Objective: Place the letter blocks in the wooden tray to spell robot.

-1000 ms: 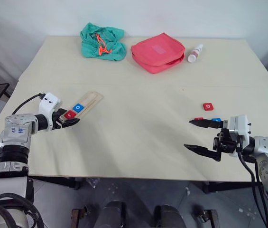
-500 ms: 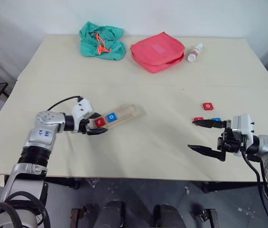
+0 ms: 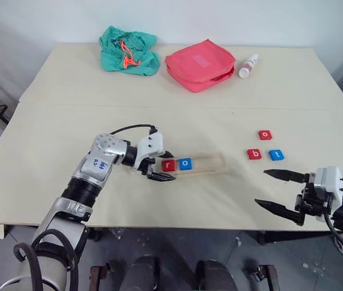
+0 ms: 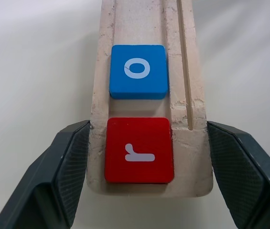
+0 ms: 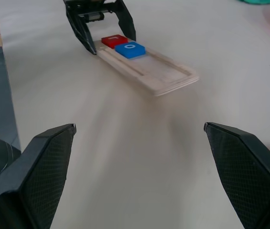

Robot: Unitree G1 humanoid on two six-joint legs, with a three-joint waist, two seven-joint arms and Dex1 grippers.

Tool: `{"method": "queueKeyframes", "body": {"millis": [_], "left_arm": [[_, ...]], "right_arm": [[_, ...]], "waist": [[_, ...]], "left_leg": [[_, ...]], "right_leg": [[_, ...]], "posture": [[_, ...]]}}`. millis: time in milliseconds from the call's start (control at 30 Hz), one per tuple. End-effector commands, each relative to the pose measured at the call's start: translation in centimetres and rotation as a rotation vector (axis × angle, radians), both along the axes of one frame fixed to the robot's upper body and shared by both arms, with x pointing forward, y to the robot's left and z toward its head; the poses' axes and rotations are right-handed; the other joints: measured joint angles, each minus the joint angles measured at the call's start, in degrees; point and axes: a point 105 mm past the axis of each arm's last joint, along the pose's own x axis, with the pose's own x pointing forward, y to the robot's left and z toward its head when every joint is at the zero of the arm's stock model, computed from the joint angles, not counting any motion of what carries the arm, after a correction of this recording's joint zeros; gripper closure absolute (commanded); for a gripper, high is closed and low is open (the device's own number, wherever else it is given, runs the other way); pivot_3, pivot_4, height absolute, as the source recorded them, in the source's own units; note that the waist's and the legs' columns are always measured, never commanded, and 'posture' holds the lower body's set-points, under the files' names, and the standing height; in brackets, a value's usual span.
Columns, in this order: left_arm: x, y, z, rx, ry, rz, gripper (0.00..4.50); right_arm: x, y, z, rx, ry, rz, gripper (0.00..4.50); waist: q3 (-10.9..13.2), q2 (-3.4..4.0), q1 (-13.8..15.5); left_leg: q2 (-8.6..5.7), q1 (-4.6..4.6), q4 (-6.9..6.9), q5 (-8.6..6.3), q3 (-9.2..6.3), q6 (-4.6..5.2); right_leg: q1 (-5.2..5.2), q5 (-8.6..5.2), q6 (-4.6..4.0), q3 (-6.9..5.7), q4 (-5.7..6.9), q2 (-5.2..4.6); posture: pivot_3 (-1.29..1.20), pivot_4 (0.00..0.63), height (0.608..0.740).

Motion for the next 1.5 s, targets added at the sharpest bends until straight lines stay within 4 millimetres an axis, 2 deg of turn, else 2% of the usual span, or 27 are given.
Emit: {"method": "queueKeyframes", "body": {"millis": [33, 133, 433, 667, 733, 767, 833, 933, 1067, 1267, 1367, 1500], "left_arm": [[-0.7, -0.6, -0.6, 0.061, -0.016, -0.023, 1.11], [-0.8, -0.4, -1.1, 0.102, -0.011, -0.005, 1.11], [-1.2, -1.8, -0.9, 0.071, 0.001, 0.024, 1.11], [-1.2, -2.2, -0.8, 0.065, 0.003, 0.031, 1.11], [-1.1, -2.4, -0.9, 0.069, 0.001, 0.028, 0.38], [-1.1, -2.5, -0.8, 0.066, -0.001, 0.027, 0.17], [-1.0, -2.7, -0.6, 0.051, -0.006, 0.031, 0.03], [-0.6, -2.9, 0.6, 0.013, -0.027, 0.045, 0.03], [-0.4, -2.9, 3.7, -0.076, -0.084, 0.029, 0.03], [-0.2, -1.4, 9.2, -0.347, -0.175, 0.012, 0.03], [0.3, 0.5, 9.4, -0.373, -0.194, 0.048, 0.03], [-1.2, 3.5, 8.6, -0.416, -0.221, -0.025, 0.03]], "right_arm": [[-0.6, -0.9, 1.6, -0.018, -0.068, -0.039, 0.00], [-1.0, -0.9, 1.6, -0.019, -0.067, -0.048, 0.00], [-0.9, -0.9, 1.5, -0.016, -0.073, -0.071, 0.00], [-0.8, -0.8, 1.6, -0.017, -0.079, -0.068, 0.00], [-0.6, -0.8, 1.6, -0.018, -0.080, -0.068, 0.00], [-0.6, -0.8, 1.7, -0.020, -0.082, -0.068, 0.00], [-0.5, -0.9, 1.7, -0.022, -0.084, -0.070, 0.00], [-0.5, -1.0, 1.9, -0.026, -0.087, -0.073, 0.00], [-0.3, -1.6, 2.1, -0.036, -0.087, -0.093, 0.00], [0.1, -2.1, 1.4, -0.024, -0.058, -0.144, 0.00], [0.7, -2.3, 0.8, -0.022, -0.050, -0.194, 0.00], [2.9, -3.5, 0.6, 0.057, -0.138, -0.419, 0.00]], "waist": [[0.00, 0.00, 0.07], [0.00, 0.00, 0.05], [0.00, 0.00, 0.20], [0.00, 0.00, 0.21], [0.00, 0.00, 0.21], [0.00, 0.00, 0.22], [0.00, 0.00, 0.24], [0.00, 0.00, 0.18], [0.00, -0.01, 0.17], [0.00, 0.00, 0.13], [0.00, 0.00, 0.03], [0.00, 0.00, -0.31]], "left_leg": [[0.00, -0.01, 0.01, 0.00, -0.01, 0.00], [0.00, 0.00, 0.02, 0.00, 0.00, 0.01], [-0.01, 0.02, 0.03, 0.00, -0.05, 0.01], [-0.01, 0.03, 0.03, 0.00, -0.05, 0.01], [-0.01, 0.03, 0.04, 0.01, -0.06, 0.01], [-0.02, 0.03, 0.04, 0.00, -0.06, 0.01], [-0.02, 0.02, 0.04, 0.00, -0.06, 0.01], [-0.02, 0.02, 0.04, 0.01, -0.05, 0.01], [-0.01, 0.02, 0.04, 0.01, -0.05, 0.01], [0.00, 0.01, 0.04, 0.01, -0.08, 0.01], [0.00, 0.03, 0.03, 0.01, -0.08, 0.01], [0.03, 0.10, -0.02, 0.01, -0.01, 0.01]], "right_leg": [[0.00, 0.00, 0.00, 0.00, -0.02, 0.00], [0.04, 0.00, 0.00, 0.01, -0.07, 0.01], [0.09, 0.00, 0.00, 0.02, -0.08, 0.00], [0.09, 0.00, 0.00, 0.02, -0.08, 0.00], [0.10, 0.00, 0.00, 0.02, -0.08, 0.00], [0.10, 0.00, 0.00, 0.02, -0.08, 0.00], [0.10, 0.00, 0.00, 0.01, -0.08, 0.00], [0.09, 0.00, 0.00, 0.01, -0.08, 0.00], [0.09, 0.00, 0.00, 0.01, -0.08, 0.00], [0.09, 0.00, 0.00, -0.01, -0.08, 0.00], [0.09, 0.00, 0.00, -0.01, -0.07, 0.01], [0.08, 0.00, 0.00, 0.00, -0.05, 0.01]], "posture": [[0.00, 0.150, 0.740], [0.00, 0.150, 0.740], [0.00, 0.150, 0.740], [0.00, 0.150, 0.740], [0.00, 0.150, 0.740], [0.00, 0.150, 0.740], [0.00, 0.150, 0.740], [0.00, 0.150, 0.740], [0.00, 0.150, 0.740], [0.00, 0.150, 0.740], [0.00, 0.150, 0.740], [0.00, 0.150, 0.740]]}}
